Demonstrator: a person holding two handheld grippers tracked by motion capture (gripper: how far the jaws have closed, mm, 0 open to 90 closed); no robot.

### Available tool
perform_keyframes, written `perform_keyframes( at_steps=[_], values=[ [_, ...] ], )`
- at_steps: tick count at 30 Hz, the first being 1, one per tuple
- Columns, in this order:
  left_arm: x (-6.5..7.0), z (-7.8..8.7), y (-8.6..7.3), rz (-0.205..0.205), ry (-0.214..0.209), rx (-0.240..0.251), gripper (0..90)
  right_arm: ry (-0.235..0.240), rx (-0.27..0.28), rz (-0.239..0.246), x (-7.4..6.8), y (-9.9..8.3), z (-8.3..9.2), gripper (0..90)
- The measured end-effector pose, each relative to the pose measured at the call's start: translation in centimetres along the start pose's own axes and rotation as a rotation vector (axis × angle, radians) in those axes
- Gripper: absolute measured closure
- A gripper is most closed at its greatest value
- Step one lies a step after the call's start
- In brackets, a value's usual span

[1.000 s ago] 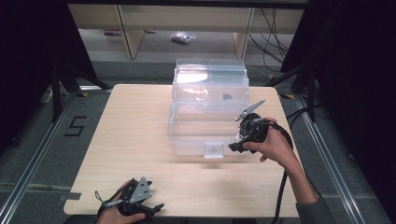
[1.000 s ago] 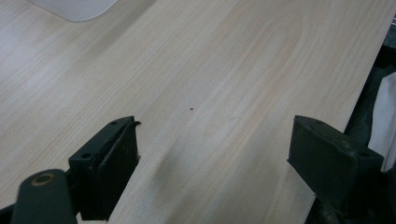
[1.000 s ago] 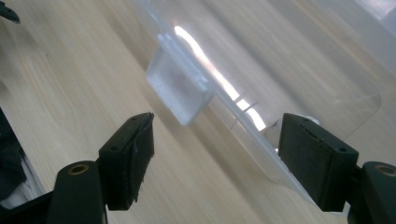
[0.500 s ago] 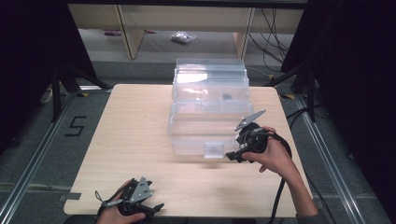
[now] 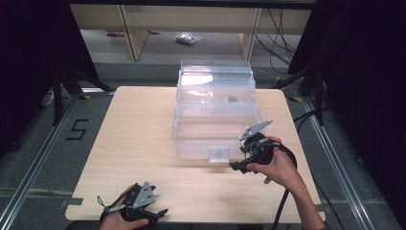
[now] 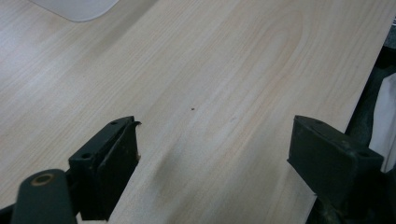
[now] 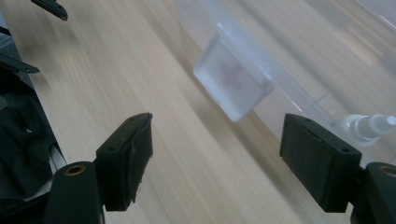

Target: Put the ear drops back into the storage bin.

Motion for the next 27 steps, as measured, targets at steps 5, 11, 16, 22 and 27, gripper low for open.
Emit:
perform_keyframes(
  at_steps=[5, 11, 16, 22, 27],
  values=[
    [-0.1, 0.0, 0.1, -0.017, 0.005, 0.005, 15.4, 0.024, 0.034, 0.000, -0.5, 0.1, -0.9, 26.0],
    [0.0, 0.1, 0.1, -0.024, -0.004, 0.005, 15.4, 0.041, 0.021, 0.015, -0.9, -0.3, -1.5, 26.0],
    [0.1, 0.1, 0.0, -0.002, -0.005, 0.002, 15.4, 0.028, 0.019, 0.020, -0.8, -0.7, -1.6, 26.0],
    [0.1, 0.1, 0.2, -0.022, -0.009, 0.013, 15.3, 0.038, 0.029, 0.030, -0.9, -1.2, -2.1, 25.9],
    [0.1, 0.1, 0.2, -0.015, -0.009, 0.021, 15.3, 0.050, 0.032, 0.038, -1.0, -1.6, -2.3, 25.7]
  ],
)
Point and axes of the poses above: each handheld gripper's, and its own axes: z roughly backward along the jaws, y roughly out of its top, x roughly to its right, the point moved 10 cm from there along -z, roughly forward along the jaws, and after that the axes turned 14 degrees about y, right-handed, at the moved point
